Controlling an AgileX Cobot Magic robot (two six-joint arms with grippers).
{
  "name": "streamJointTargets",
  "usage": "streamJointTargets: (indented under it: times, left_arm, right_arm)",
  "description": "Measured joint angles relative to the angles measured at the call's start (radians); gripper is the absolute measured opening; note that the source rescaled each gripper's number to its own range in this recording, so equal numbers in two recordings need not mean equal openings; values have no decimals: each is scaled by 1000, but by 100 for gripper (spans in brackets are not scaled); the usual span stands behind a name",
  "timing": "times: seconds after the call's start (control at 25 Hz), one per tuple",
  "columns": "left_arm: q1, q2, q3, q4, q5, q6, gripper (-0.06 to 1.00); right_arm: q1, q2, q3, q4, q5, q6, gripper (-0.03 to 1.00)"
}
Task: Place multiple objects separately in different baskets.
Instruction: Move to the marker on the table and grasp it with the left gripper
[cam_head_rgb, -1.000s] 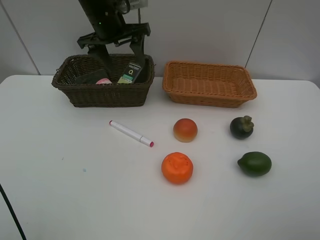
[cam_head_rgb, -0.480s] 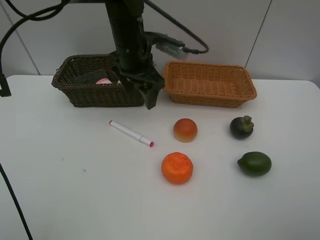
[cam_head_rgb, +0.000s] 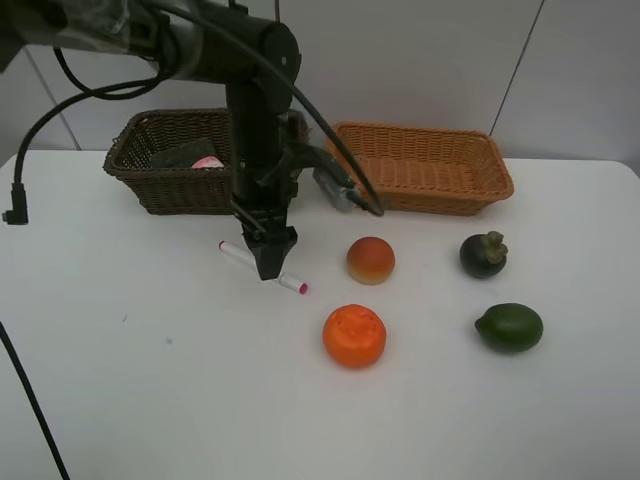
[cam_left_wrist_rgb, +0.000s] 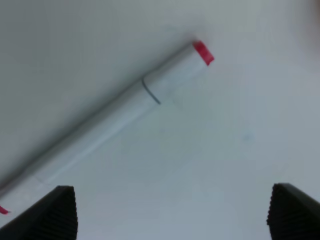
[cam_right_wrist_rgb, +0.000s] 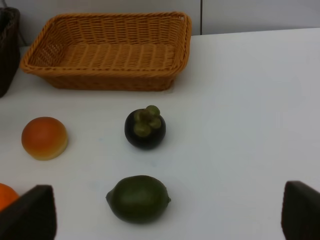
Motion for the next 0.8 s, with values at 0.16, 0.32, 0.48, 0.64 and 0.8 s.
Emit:
streamJointTargets:
  times: [0.16,0.32,0.48,0.64,0.8]
  left_arm:
    - [0,27,12,14,-64,19,93]
    - [0,62,12,17,-129,57,93]
    - [0,100,12,33,-175,76,93]
    - [0,124,12,45,-219,76,92]
    - [0,128,11,46,-228,76,92]
  right_arm:
    - [0,0,0,0,0,0,100]
    - [0,0,0,0,0,0,100]
    - [0,0,0,0,0,0,100]
    - [0,0,0,0,0,0,100]
    - [0,0,0,0,0,0,100]
